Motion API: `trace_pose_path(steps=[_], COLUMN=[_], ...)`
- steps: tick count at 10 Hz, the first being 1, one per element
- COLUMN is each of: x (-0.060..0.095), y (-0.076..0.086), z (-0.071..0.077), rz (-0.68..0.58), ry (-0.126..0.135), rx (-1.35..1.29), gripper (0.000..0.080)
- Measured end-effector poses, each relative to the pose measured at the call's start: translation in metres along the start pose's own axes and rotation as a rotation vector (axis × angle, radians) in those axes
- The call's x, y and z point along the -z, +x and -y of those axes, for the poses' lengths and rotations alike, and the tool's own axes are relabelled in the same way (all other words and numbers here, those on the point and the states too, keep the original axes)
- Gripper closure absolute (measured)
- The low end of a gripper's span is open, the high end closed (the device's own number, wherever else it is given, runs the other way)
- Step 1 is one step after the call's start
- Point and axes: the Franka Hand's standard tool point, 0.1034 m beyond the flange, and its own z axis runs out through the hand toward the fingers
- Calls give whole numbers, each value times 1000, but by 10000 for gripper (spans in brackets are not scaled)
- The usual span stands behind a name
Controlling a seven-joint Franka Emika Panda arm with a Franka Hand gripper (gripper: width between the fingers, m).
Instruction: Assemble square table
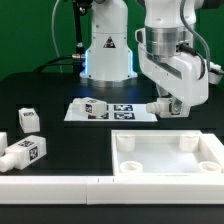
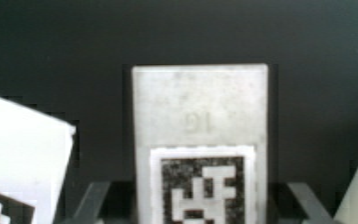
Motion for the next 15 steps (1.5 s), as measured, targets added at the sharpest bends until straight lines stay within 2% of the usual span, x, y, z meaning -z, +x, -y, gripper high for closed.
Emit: trace_pose_path(steps=[3, 5, 6, 7, 12, 13, 14, 15], x=[-1, -12, -16, -19, -24, -27, -30, -33], y=[-5, 2, 0, -3, -15, -9, -8, -11], z=[0, -6, -8, -6, -8, -12, -17, -20], rz=[22, 13, -1, -17, 39, 38, 38, 29], ry=[5, -17, -20, 10, 1, -10, -38, -49], rx=[-167, -364, -494, -581, -800, -840, -872, -874], gripper=[515, 515, 515, 515, 515, 515, 515, 515])
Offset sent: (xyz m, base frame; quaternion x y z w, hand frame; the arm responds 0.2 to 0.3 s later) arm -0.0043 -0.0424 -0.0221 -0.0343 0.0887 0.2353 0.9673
